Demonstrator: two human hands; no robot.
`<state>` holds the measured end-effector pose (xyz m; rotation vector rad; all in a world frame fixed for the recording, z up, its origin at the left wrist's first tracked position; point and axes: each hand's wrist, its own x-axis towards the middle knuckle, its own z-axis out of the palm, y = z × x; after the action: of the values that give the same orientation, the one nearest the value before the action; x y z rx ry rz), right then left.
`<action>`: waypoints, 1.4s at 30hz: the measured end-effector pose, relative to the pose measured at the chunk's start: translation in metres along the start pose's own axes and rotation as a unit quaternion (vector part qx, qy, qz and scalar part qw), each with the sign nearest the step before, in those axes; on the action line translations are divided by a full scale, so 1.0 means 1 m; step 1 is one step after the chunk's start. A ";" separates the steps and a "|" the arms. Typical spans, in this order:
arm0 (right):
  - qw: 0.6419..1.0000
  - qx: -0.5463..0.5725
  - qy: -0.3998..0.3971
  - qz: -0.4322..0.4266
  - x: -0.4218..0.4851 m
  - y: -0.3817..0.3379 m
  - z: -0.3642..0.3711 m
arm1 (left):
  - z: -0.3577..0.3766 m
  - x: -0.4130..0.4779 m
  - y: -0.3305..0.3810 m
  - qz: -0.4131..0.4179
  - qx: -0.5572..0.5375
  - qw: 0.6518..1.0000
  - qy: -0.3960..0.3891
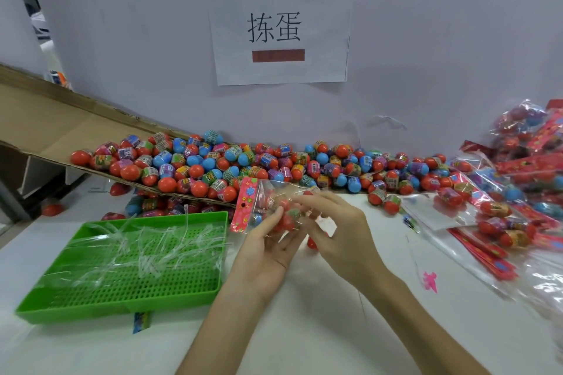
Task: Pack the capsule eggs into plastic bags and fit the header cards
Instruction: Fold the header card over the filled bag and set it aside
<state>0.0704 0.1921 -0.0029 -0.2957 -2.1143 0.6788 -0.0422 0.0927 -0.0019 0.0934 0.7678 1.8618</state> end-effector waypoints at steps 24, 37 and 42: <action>0.981 0.068 0.132 0.128 0.012 0.008 -0.036 | 0.003 0.000 0.002 0.036 -0.018 0.999 0.016; 0.996 -0.020 0.042 0.077 0.001 0.007 -0.008 | 0.002 0.000 -0.005 0.027 0.071 0.997 -0.011; 0.995 -0.038 -0.063 0.061 -0.002 0.011 -0.004 | -0.001 0.002 -0.004 0.029 0.067 0.997 -0.001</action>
<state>0.0743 0.2021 -0.0087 -0.4374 -2.2597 0.7041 -0.0405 0.0950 -0.0054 0.2049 0.8961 1.8636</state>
